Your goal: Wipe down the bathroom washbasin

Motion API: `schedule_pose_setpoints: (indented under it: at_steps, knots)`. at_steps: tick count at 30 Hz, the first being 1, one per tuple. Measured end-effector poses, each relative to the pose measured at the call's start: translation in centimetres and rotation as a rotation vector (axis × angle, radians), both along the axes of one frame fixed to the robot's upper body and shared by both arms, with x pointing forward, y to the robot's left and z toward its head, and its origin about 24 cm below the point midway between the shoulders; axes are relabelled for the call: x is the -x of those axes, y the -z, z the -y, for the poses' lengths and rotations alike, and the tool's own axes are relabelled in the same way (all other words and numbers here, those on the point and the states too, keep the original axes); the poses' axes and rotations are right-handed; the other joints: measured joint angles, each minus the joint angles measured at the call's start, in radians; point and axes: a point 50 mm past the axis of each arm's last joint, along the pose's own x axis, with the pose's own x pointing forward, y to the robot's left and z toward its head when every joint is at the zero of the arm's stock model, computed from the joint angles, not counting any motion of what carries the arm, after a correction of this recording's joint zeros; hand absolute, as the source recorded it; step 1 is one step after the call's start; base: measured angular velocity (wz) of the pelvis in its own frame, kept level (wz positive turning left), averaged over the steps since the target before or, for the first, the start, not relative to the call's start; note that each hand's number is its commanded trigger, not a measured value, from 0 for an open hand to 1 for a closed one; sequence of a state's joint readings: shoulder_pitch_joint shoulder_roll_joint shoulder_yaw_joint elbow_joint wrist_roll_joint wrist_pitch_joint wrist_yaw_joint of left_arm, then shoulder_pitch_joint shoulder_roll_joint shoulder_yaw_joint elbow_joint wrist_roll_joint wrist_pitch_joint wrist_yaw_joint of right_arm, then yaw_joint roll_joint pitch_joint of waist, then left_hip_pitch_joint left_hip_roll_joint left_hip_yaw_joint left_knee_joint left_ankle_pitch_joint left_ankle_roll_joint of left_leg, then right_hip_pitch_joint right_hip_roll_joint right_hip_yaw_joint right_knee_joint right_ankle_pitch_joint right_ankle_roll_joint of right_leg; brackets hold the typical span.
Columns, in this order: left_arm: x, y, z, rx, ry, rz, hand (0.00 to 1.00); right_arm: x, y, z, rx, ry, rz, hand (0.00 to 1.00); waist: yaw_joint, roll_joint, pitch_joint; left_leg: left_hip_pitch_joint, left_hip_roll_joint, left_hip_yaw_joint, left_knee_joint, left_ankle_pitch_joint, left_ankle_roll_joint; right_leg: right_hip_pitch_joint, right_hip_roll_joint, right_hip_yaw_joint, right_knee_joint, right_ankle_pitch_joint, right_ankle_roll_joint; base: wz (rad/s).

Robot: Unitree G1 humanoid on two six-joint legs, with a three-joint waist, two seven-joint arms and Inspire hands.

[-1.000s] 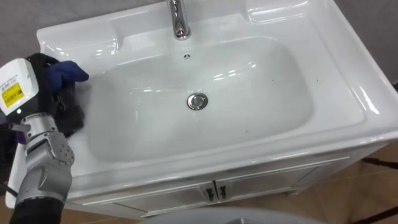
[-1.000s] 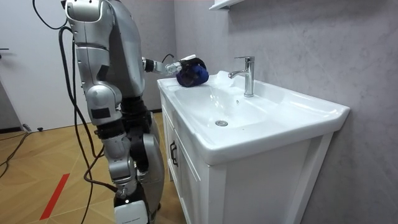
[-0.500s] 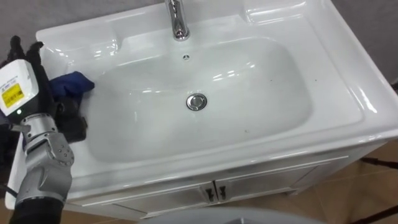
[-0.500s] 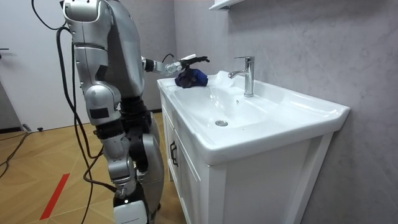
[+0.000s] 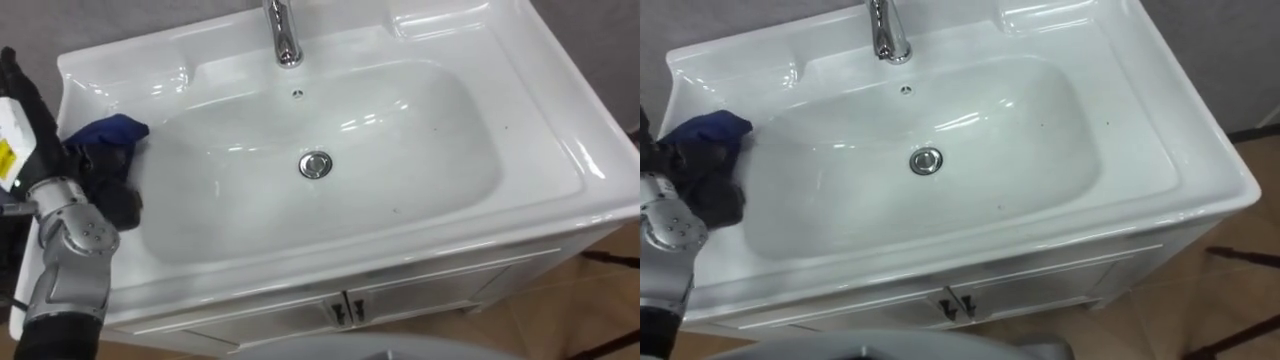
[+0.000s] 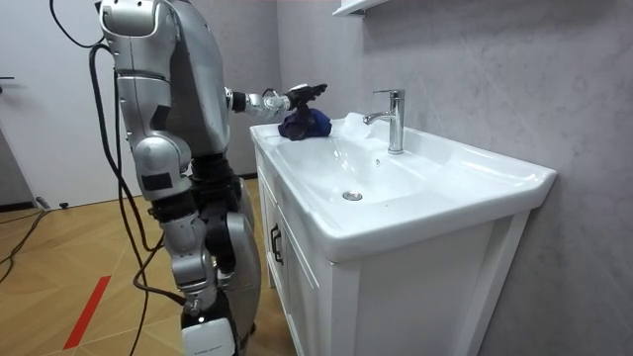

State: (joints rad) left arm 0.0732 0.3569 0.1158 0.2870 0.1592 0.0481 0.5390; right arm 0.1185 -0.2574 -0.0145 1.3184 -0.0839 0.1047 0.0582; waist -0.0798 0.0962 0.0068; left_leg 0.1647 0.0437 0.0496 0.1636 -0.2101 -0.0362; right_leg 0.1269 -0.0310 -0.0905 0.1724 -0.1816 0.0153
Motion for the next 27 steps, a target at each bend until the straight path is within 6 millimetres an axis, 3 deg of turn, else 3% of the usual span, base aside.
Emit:
schedule_pose_setpoints:
  at_steps: [3, 6, 14, 18, 21, 27]
  knots:
    - [0.1, 0.7, 0.0, 0.248, -0.026, 0.041, 0.00, -0.2, 0.0, 0.1, 0.003, -0.006, 0.005, 0.00, 0.000, -0.002, 0.0009, 0.000, 0.000, 0.000, 0.000, 0.000, 0.000, 0.000, 0.000, 0.000, 0.002, -0.001, 0.001, 0.00]
    - [0.0, 1.1, 0.2, 0.384, -0.012, 0.052, 0.00, -0.3, 0.0, 0.1, -0.001, -0.026, -0.003, 0.00, 0.007, -0.008, 0.0009, 0.001, 0.000, 0.000, 0.000, 0.000, 0.000, -0.001, 0.000, 0.001, 0.003, -0.001, 0.001, 0.00]
    - [0.0, 0.9, -0.5, 0.475, -0.008, 0.086, 0.00, -0.1, 0.0, 0.0, -0.021, -0.029, -0.011, 0.00, 0.011, -0.014, 0.0005, 0.003, 0.000, 0.002, 0.001, 0.000, 0.000, -0.007, 0.000, 0.005, 0.014, -0.004, 0.001, 0.00]
    - [-0.2, 0.5, -0.8, 0.472, -0.012, 0.103, 0.00, 0.1, 0.0, -0.1, -0.037, -0.030, -0.016, 0.00, 0.015, -0.014, -0.0003, 0.000, 0.000, 0.002, 0.003, 0.000, 0.000, -0.013, 0.000, 0.006, 0.015, -0.005, 0.001, 0.00]
    - [-0.7, -0.1, -1.0, 0.465, -0.017, 0.130, 0.00, 0.4, 0.0, -0.1, -0.041, -0.030, -0.023, 0.00, 0.023, -0.009, -0.0052, -0.005, 0.000, 0.001, 0.004, 0.000, 0.000, -0.015, 0.000, 0.005, 0.017, -0.005, 0.001, 0.00]
    - [-1.3, -1.0, -1.0, 0.432, -0.036, 0.177, 0.00, 0.7, 0.0, -0.2, -0.040, -0.042, -0.033, 0.00, 0.031, -0.007, -0.0055, -0.007, 0.000, 0.000, 0.004, 0.000, 0.000, -0.015, 0.000, 0.004, 0.018, -0.005, 0.001, 0.00]
